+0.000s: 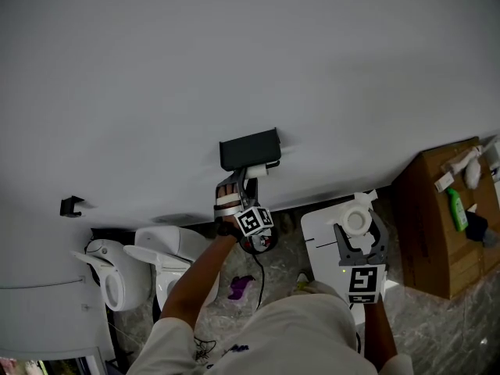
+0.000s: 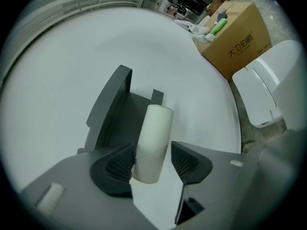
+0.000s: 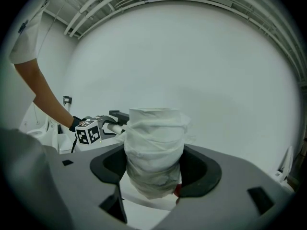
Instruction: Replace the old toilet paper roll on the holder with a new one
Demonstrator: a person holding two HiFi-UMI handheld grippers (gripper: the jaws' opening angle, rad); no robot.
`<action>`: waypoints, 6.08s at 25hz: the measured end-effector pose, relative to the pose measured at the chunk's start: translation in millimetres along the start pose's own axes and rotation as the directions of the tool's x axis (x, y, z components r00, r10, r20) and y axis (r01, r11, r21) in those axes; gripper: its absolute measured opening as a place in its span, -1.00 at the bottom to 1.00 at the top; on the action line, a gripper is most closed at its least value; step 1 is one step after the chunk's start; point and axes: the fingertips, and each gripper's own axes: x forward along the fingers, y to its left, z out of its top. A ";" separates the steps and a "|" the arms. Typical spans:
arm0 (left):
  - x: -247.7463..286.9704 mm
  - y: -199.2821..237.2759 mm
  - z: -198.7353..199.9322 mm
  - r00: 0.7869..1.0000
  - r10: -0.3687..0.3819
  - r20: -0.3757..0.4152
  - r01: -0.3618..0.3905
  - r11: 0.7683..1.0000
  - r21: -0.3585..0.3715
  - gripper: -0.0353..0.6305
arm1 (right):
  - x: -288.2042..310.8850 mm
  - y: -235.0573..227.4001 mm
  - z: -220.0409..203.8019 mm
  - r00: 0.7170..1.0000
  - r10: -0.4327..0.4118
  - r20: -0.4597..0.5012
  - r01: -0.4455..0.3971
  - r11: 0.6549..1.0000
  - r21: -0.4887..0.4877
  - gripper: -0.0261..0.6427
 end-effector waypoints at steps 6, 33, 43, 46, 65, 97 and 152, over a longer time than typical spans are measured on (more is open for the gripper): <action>-1.8 6.4 0.3 1.000 0.028 0.000 -0.028 0.998 0.061 -0.30 | -3.4 2.5 -2.0 1.000 -0.005 -0.005 0.005 1.000 0.000 0.01; -4.3 11.9 20.0 0.999 0.025 0.042 -0.030 0.992 0.119 -0.34 | -13.7 -4.8 -4.6 1.000 -0.023 -0.013 0.023 1.000 -0.011 0.01; -2.1 7.0 30.5 0.999 0.002 0.043 -0.008 0.989 0.145 -0.34 | -18.1 -9.0 -7.6 0.999 -0.032 -0.016 0.031 0.999 -0.007 0.01; -1.4 6.4 35.8 0.999 0.003 0.048 -0.012 0.984 0.175 -0.34 | -19.4 -10.5 -9.5 0.999 -0.037 -0.019 0.037 0.999 -0.010 0.01; 4.4 1.0 59.8 0.997 -0.038 0.068 0.025 0.982 0.189 -0.34 | -20.3 -14.4 -11.0 0.998 -0.060 -0.024 0.060 0.998 -0.005 0.01; -5.2 -15.5 118.8 0.986 -0.047 0.160 0.028 0.993 0.119 -0.35 | -26.5 -26.6 -25.1 0.994 -0.091 -0.052 0.094 0.995 0.047 0.01; -178.0 95.1 -33.7 0.967 0.181 0.180 0.087 0.432 -0.898 -0.36 | 172.5 25.9 -24.9 0.980 -0.065 -0.190 -0.112 0.607 -0.786 0.00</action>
